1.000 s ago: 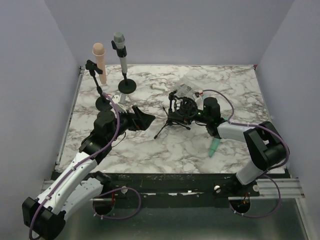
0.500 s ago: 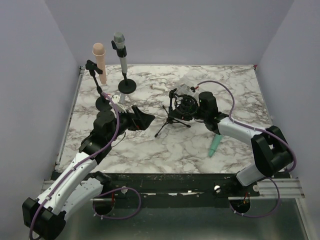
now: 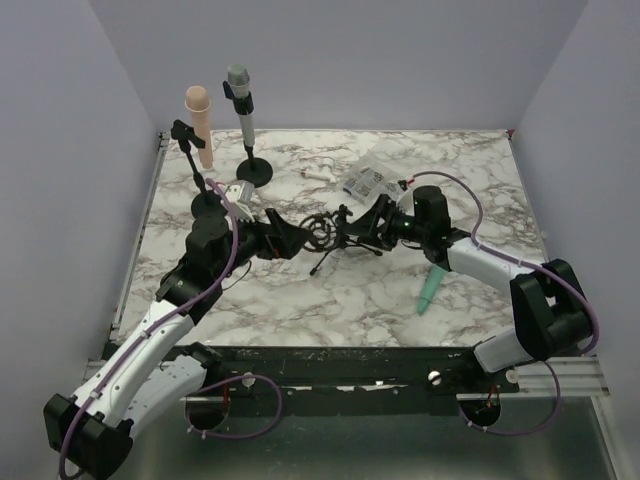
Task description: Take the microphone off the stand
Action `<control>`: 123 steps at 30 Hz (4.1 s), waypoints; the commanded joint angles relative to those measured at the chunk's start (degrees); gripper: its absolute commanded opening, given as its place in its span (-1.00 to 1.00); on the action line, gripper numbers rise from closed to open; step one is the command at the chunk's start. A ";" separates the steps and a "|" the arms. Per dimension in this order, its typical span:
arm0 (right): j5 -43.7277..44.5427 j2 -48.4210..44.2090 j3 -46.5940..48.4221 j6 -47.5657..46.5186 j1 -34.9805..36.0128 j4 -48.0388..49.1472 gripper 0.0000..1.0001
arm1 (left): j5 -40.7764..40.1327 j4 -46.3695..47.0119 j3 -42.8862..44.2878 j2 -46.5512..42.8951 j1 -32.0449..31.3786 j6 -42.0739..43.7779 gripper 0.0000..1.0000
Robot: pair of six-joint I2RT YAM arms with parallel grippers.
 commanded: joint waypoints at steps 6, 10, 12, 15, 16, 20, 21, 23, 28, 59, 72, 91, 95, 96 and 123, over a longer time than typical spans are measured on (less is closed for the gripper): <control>-10.74 2.93 -6.70 18.27 -1.43 19.06 0.29 | 15.29 0.06 14.52 13.80 0.94 0.13 0.90; -7.83 0.98 -6.98 14.25 -1.58 14.25 0.21 | 17.42 -3.33 18.33 17.35 0.86 3.57 0.84; -5.69 -1.38 -6.60 10.08 -1.56 8.72 0.22 | 17.05 -7.59 21.56 19.06 0.28 6.70 0.79; -0.49 -5.71 -5.71 2.99 -1.55 0.07 0.22 | 12.12 -13.38 25.75 21.03 -2.36 9.07 0.76; 1.92 -7.45 -5.52 1.06 -1.56 -3.14 0.23 | 9.89 -13.93 26.07 21.23 -3.66 9.23 0.75; 11.17 -14.43 -5.09 -5.11 -1.55 -12.35 0.24 | 1.11 -11.95 24.63 22.34 -9.13 8.44 0.75; 13.43 -16.31 -4.85 -6.60 -1.60 -15.30 0.24 | -0.93 -11.76 24.67 23.06 -9.80 8.28 0.75; 16.88 -19.37 -4.32 -9.02 -1.60 -19.74 0.25 | -3.88 -11.87 25.41 24.69 -10.80 9.13 0.74; 21.77 -25.74 -3.80 -12.28 -1.56 -25.39 0.30 | -6.57 -8.94 26.42 28.42 -11.26 17.23 0.65; 24.00 -35.77 -6.43 -13.04 -1.56 -29.99 0.35 | 4.52 16.10 7.15 41.50 -7.59 22.48 0.66; 25.27 -36.66 -6.34 -13.94 -1.55 -30.57 0.35 | -7.31 16.14 11.05 51.77 -10.34 23.27 0.32; 24.79 -35.22 -7.30 -14.41 -1.57 -29.32 0.35 | -19.86 23.44 4.16 50.92 -11.58 22.73 -0.56; 24.79 -34.98 -7.83 -14.58 -1.56 -28.70 0.35 | -24.21 22.97 1.03 47.82 -11.62 20.41 -0.92; 24.68 -34.80 -7.97 -14.55 -1.60 -28.53 0.35 | -25.05 22.49 0.37 47.16 -11.60 19.68 -1.00; 23.24 -31.63 -8.29 -16.64 -1.57 -25.74 0.35 | -52.44 -11.31 -3.23 29.71 -4.84 -22.99 -1.00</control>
